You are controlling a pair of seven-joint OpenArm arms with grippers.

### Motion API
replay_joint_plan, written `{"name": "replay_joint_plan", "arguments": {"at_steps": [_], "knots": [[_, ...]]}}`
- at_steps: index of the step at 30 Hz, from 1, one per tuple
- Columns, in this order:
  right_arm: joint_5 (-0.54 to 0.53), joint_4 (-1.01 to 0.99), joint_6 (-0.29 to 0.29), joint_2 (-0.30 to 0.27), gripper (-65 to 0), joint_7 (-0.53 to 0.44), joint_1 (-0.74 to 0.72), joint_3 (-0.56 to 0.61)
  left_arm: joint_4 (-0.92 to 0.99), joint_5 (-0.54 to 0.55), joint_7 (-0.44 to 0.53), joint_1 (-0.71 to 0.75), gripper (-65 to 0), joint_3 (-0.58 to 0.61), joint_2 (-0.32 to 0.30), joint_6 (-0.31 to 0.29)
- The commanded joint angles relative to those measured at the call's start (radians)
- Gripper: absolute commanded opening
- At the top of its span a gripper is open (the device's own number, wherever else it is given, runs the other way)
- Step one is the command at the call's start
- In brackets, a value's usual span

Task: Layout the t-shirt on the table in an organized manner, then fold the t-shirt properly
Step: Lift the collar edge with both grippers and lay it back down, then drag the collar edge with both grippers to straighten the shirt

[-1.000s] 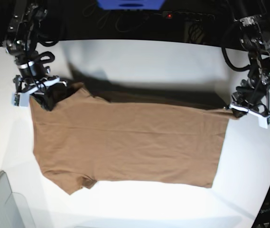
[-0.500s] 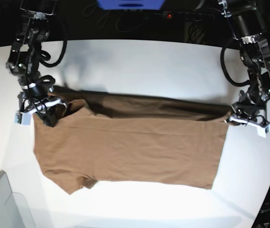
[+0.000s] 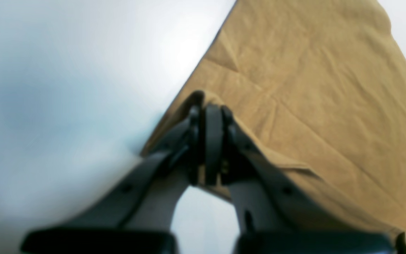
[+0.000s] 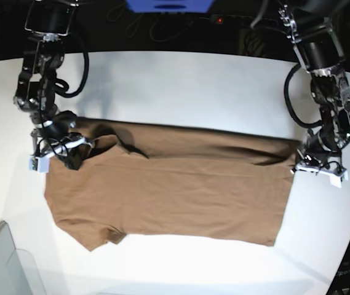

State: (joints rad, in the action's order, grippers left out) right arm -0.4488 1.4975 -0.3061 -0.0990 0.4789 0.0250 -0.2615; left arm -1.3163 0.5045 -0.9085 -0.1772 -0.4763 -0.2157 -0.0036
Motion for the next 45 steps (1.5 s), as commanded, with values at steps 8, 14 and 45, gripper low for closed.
{"name": "replay_joint_plan", "arguments": {"at_steps": [8, 14, 45], "knots": [[-0.012, -0.034, -0.005, -0.011, -65.0, -0.022, -0.047, 0.000, 0.059, 0.006, 0.007, -0.069, -62.6, -0.002, -0.020, -0.002], [-0.012, -0.030, -0.005, -0.021, -45.7, -0.022, -0.041, 0.015, 0.050, 0.006, 0.007, -0.072, -37.9, -0.002, -0.020, -0.002], [-0.012, 0.055, -0.006, -0.041, -31.0, -0.030, 0.138, -0.112, 0.093, 0.006, 0.133, 0.055, -31.7, 0.027, -0.015, 0.000]]}}
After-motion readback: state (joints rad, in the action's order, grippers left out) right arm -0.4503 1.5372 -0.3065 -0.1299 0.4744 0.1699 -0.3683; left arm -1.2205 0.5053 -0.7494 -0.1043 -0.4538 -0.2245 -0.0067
